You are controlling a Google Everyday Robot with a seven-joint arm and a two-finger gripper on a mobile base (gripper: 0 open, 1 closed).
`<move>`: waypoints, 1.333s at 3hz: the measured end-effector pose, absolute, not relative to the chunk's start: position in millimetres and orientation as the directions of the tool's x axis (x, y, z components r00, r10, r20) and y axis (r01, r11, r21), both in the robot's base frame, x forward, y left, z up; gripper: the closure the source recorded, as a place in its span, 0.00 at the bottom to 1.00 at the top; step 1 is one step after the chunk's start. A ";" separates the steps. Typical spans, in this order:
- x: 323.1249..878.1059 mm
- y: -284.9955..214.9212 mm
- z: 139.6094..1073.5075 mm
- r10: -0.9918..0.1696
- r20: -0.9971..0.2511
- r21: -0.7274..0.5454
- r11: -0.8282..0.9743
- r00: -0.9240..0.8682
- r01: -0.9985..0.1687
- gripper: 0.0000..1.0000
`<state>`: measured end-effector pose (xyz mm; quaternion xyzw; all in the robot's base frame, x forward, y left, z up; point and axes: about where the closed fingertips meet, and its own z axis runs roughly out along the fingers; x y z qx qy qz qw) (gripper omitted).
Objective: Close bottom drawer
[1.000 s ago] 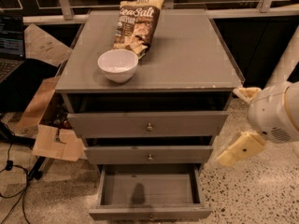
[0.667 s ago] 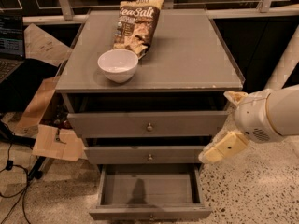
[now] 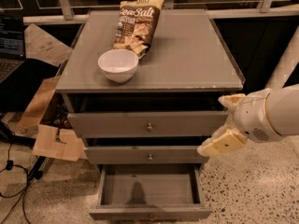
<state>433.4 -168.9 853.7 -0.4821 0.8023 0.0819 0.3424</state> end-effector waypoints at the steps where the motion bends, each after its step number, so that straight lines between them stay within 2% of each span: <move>1: 433.4 -168.9 853.7 -0.717 -0.628 -0.199 0.522 -0.301 -0.830 0.42; 2: 433.4 -168.9 853.7 -0.717 -0.628 -0.199 0.522 -0.301 -0.830 0.64; 3: 433.2 -169.0 853.2 -0.717 -0.629 -0.200 0.522 -0.300 -0.829 0.96; 4: 429.0 -171.4 843.4 -0.714 -0.638 -0.231 0.536 -0.290 -0.812 1.00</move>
Offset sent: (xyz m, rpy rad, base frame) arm 0.0000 0.0000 0.0000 0.0000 0.0000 0.0000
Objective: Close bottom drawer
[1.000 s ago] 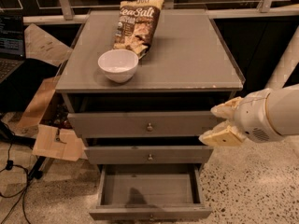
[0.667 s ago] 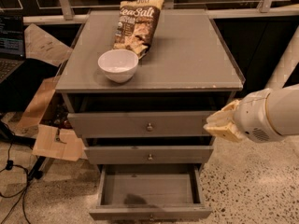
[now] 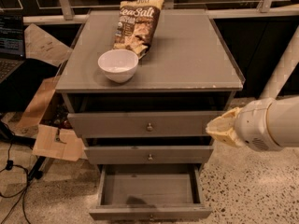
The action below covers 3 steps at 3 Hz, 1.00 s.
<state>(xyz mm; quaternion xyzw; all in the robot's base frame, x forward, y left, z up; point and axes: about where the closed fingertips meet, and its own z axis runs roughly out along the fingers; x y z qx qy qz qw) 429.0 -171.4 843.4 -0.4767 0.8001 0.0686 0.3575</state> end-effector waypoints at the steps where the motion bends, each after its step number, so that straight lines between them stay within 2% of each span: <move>1: 425.1 -180.4 796.8 -0.666 -0.659 -0.198 0.602 -0.350 -0.773 1.00; 3: 424.9 -183.1 671.4 -0.600 -0.675 -0.101 0.651 -0.428 -0.752 1.00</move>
Offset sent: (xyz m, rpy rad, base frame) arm -0.0021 -0.0215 -0.2007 0.1437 0.0646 -0.1579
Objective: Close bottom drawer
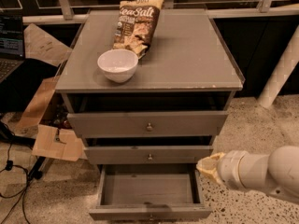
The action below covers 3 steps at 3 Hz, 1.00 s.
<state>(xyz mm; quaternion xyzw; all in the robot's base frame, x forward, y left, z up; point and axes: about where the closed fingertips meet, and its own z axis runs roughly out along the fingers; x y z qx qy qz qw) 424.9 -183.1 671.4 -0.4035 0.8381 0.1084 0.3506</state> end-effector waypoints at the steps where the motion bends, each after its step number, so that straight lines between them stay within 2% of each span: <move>1: 417.6 -178.7 617.4 -0.594 -0.647 -0.032 0.649 -0.479 -0.760 1.00; 2: 412.4 -172.9 574.5 -0.595 -0.614 0.026 0.641 -0.519 -0.767 1.00; 3: 412.4 -172.9 574.5 -0.595 -0.614 0.026 0.641 -0.519 -0.767 1.00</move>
Offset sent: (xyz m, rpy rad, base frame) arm -0.0190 0.0130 -0.1450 0.0193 0.2333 0.0152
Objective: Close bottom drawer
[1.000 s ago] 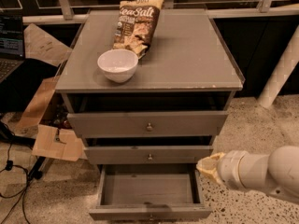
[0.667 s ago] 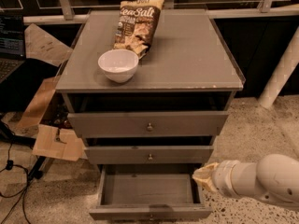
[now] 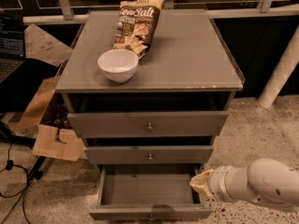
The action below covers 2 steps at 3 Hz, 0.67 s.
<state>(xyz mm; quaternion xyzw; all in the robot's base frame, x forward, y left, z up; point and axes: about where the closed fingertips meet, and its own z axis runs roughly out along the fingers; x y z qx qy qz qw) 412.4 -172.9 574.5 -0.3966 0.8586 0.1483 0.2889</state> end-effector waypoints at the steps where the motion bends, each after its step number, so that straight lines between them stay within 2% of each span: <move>1: 407.4 -172.8 554.7 -0.602 -0.604 0.027 0.639 -0.522 -0.769 1.00; 2: 403.8 -174.9 509.5 -0.585 -0.592 0.056 0.656 -0.554 -0.753 1.00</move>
Offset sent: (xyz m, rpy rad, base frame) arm -0.0142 -0.0051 -0.1366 0.0270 0.0982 -0.0615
